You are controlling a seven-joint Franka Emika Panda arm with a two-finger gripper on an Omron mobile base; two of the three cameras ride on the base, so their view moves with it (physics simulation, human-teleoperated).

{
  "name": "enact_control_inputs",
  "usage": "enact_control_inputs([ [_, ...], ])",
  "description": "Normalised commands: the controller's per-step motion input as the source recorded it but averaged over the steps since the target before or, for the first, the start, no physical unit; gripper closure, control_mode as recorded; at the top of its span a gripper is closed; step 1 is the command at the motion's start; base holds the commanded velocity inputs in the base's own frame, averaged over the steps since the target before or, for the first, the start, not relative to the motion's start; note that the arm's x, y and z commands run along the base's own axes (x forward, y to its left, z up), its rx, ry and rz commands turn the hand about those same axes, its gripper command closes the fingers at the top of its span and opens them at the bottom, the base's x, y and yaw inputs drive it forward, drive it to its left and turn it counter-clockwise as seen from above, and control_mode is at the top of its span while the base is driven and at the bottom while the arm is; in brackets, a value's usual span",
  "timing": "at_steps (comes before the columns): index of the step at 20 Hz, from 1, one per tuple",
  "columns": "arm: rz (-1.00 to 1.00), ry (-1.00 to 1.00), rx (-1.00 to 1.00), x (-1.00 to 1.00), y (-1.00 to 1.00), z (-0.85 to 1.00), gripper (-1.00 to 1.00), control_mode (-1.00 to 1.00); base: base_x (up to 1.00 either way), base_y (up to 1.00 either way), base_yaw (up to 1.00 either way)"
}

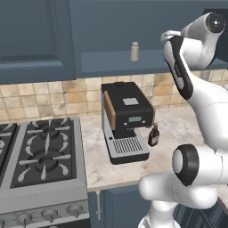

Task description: There are various items on the counter. Only move the condiments/shakers into the cabinet.

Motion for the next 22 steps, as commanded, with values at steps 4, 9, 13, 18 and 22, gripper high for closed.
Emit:
enact_control_inputs([
  [4,0.00,0.00,0.00,-0.10,0.00,0.00,-1.00,-1.00,0.00,0.00,0.00],
  [9,0.00,-0.14,0.01,-0.78,-0.02,0.00,-1.00,-1.00,0.00,0.00,0.00],
  [13,0.00,-0.11,0.01,-1.00,-0.03,0.00,-1.00,-1.00,0.00,0.00,0.00],
  [18,0.01,-0.03,0.01,-1.00,-0.03,-0.15,-1.00,-1.00,0.00,0.00,0.00],
  [22,0.07,0.00,0.00,-1.00,0.00,-0.39,-1.00,-1.00,0.00,0.00,0.00],
])
